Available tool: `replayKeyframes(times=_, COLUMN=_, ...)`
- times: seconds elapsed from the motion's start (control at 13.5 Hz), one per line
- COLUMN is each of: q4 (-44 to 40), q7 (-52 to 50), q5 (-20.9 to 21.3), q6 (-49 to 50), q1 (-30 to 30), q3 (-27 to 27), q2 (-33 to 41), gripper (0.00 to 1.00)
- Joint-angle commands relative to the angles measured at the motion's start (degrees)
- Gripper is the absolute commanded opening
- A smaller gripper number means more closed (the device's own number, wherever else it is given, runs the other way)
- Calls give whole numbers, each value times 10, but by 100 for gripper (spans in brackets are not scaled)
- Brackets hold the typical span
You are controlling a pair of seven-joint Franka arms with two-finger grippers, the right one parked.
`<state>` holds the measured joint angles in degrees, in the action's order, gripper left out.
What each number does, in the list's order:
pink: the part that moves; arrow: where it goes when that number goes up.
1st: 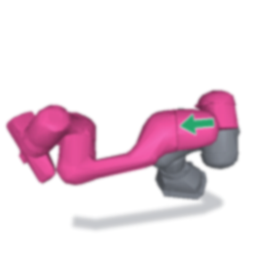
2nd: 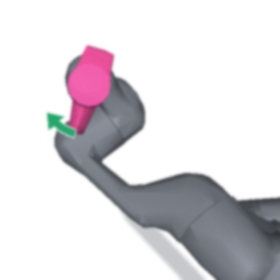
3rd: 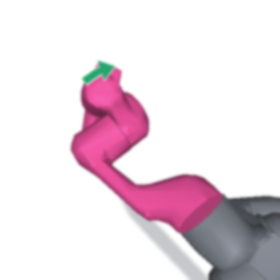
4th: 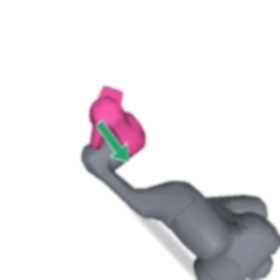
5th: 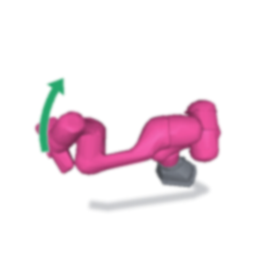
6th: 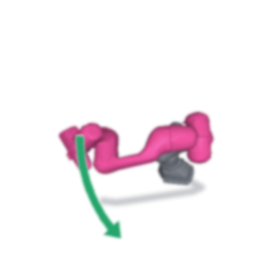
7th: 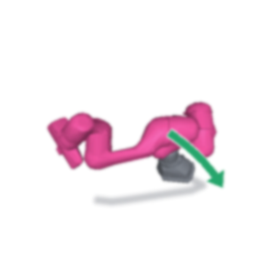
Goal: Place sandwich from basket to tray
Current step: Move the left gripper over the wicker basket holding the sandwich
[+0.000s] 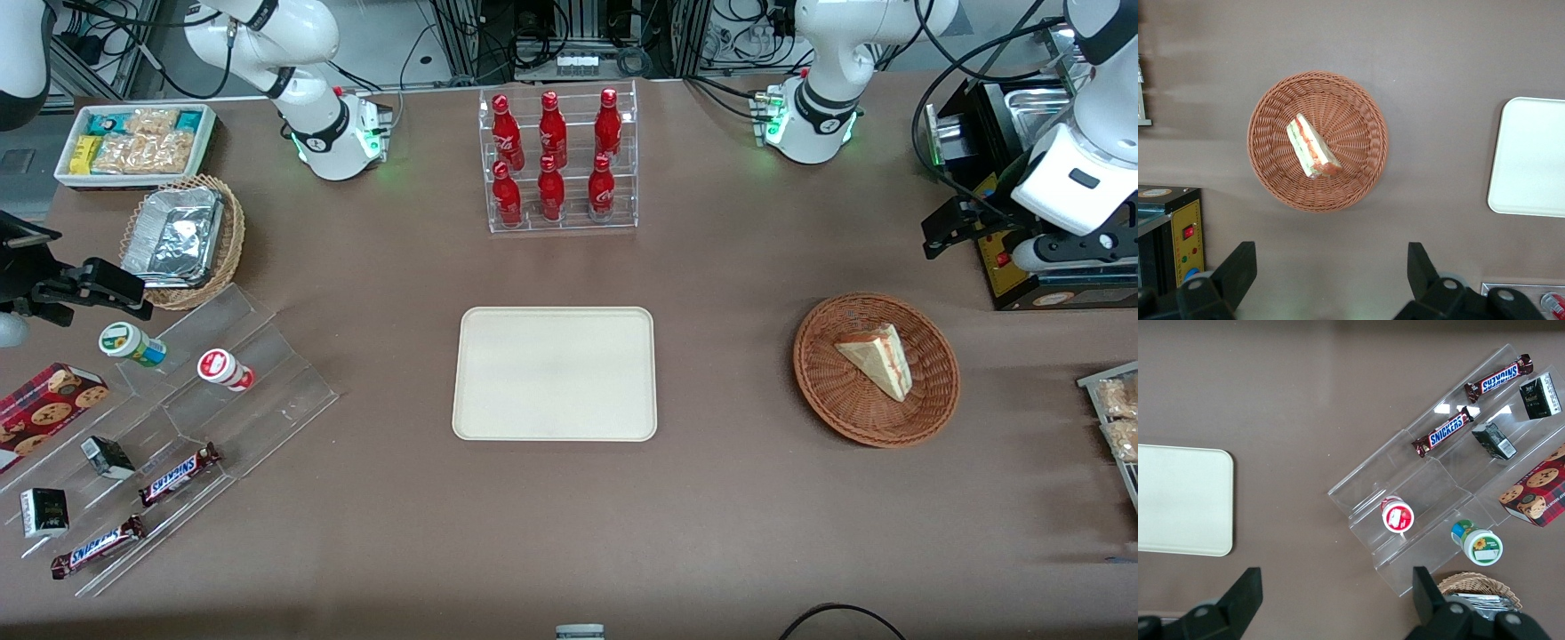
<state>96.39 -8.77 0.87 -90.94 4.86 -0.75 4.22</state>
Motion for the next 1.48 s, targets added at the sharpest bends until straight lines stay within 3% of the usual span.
replayKeyframes(times=0.0, q4=-4, q7=6, q5=20, q6=10, q1=-4, q3=1, q2=-14, gripper=100)
replayKeyframes(times=0.15, q4=-3, q7=-4, q5=43, q6=10, q1=-6, q3=2, q2=-37, gripper=100)
replayKeyframes(times=0.81, q4=53, q7=-106, q5=35, q6=-81, q1=-84, q3=4, q2=-104, gripper=100)
replayKeyframes(times=1.41, q4=229, q7=-279, q5=32, q6=-333, q1=-86, q3=6, q2=-121, gripper=100)
